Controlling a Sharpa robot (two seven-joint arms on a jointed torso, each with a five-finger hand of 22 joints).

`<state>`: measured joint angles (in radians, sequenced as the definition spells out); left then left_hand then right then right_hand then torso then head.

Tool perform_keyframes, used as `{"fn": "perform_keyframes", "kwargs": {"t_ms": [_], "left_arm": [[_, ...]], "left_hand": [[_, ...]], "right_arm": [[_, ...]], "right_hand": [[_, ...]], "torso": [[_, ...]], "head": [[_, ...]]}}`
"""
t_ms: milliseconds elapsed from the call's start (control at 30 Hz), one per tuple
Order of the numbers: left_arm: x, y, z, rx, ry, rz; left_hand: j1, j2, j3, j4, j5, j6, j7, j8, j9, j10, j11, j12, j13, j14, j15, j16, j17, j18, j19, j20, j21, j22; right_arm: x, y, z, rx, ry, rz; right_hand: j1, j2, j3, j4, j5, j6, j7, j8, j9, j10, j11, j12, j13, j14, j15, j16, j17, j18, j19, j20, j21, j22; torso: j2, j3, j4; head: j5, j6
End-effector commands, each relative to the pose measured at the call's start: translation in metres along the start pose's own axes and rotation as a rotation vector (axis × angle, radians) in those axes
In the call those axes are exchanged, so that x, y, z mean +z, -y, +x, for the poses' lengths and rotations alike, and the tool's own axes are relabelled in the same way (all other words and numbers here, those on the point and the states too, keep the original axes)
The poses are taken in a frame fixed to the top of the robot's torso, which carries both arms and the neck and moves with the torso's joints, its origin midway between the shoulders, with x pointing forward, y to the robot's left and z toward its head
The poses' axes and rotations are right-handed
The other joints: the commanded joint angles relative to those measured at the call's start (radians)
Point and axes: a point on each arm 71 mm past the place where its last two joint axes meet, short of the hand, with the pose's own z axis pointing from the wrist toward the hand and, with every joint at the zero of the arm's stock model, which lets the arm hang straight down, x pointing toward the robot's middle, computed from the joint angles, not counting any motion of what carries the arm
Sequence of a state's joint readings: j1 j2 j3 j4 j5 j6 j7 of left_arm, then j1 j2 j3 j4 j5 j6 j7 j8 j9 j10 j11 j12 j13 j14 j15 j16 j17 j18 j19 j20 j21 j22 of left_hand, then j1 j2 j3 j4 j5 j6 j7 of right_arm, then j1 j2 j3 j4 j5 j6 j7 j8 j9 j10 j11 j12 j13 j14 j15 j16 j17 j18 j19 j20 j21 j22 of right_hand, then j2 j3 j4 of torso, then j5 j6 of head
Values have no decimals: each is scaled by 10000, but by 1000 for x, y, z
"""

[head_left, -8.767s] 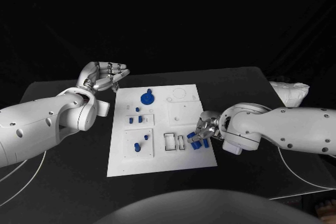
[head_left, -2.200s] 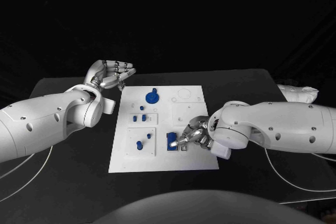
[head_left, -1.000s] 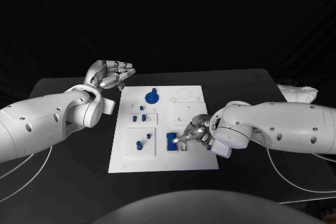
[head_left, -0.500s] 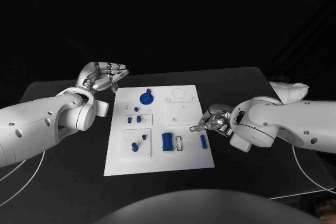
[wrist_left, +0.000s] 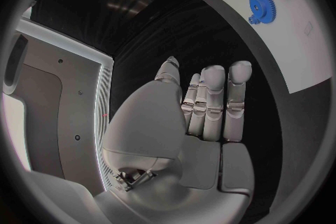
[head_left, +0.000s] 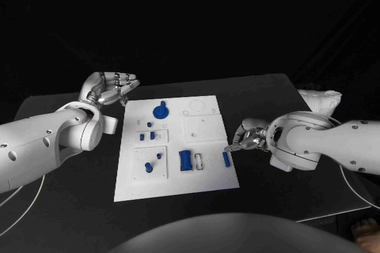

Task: Assemble the parts on the task board

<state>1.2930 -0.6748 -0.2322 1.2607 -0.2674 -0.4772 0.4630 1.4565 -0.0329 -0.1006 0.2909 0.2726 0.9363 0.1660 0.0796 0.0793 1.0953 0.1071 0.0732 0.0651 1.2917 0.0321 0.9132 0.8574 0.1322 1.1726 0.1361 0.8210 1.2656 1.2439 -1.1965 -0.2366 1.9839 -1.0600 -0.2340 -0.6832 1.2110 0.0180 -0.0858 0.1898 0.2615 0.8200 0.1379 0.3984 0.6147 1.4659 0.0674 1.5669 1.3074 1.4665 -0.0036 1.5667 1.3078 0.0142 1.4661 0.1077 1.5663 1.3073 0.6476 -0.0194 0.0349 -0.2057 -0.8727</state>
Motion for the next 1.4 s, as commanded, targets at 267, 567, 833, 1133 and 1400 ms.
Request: {"fn": "perform_keyframes", "kwargs": {"t_ms": [267,567,833,1133,1400], "left_arm": [[1,1,2,-54,-143,87],[1,1,2,-63,-161,86],[1,1,2,-61,-156,88],[1,1,2,-72,-179,74],[0,0,1,-44,-130,39]], "left_hand": [[-38,95,-72,12,35,-48,11,-38,-11,-38,4,-40,8,34,5,-35,-10,71,73,9,-70,-9],[-39,93,-87,14,35,-49,12,-38,-11,-39,5,-40,8,38,5,-29,1,70,81,9,-77,-8],[-39,93,-87,14,35,-49,12,-38,-11,-39,5,-40,8,38,5,-29,1,70,81,9,-77,-8],[-39,93,-87,14,35,-49,12,-38,-11,-39,5,-40,8,38,5,-29,1,70,81,9,-77,-8],[-39,93,-87,14,35,-49,12,-38,-11,-39,5,-40,8,38,5,-29,1,70,81,9,-77,-8]], "right_arm": [[5,3,5,-1260,47,652],[12,3,16,-1297,87,599],[15,2,22,-1567,-125,629],[18,-1,29,-1944,-51,543],[23,-4,30,-2263,-121,564]], "right_hand": [[74,-7,138,-56,-30,168,-28,-90,-89,1049,24,39,2634,1043,54,41,2630,-142,1047,57,45,2635],[234,-9,312,-202,-3,289,-61,-108,-180,1049,-3,39,2634,1043,26,41,2630,-142,1047,36,45,2635],[293,-6,383,-261,10,305,-68,-127,-218,1049,-13,39,2634,1043,14,41,2630,-142,1047,25,45,2635],[345,20,478,-316,31,274,-60,-177,-275,1049,-8,39,2634,1043,9,41,2630,-142,1047,17,45,2635],[355,34,503,-326,35,283,-61,-179,-284,1049,-9,39,2634,1043,7,41,2630,-142,1047,15,45,2635]], "torso": [[-7,0,-5],[-1,-6,10],[3,1,-6],[2,9,3],[9,-10,20]], "head": [[34,1],[48,1],[60,1],[90,1],[98,1]]}}
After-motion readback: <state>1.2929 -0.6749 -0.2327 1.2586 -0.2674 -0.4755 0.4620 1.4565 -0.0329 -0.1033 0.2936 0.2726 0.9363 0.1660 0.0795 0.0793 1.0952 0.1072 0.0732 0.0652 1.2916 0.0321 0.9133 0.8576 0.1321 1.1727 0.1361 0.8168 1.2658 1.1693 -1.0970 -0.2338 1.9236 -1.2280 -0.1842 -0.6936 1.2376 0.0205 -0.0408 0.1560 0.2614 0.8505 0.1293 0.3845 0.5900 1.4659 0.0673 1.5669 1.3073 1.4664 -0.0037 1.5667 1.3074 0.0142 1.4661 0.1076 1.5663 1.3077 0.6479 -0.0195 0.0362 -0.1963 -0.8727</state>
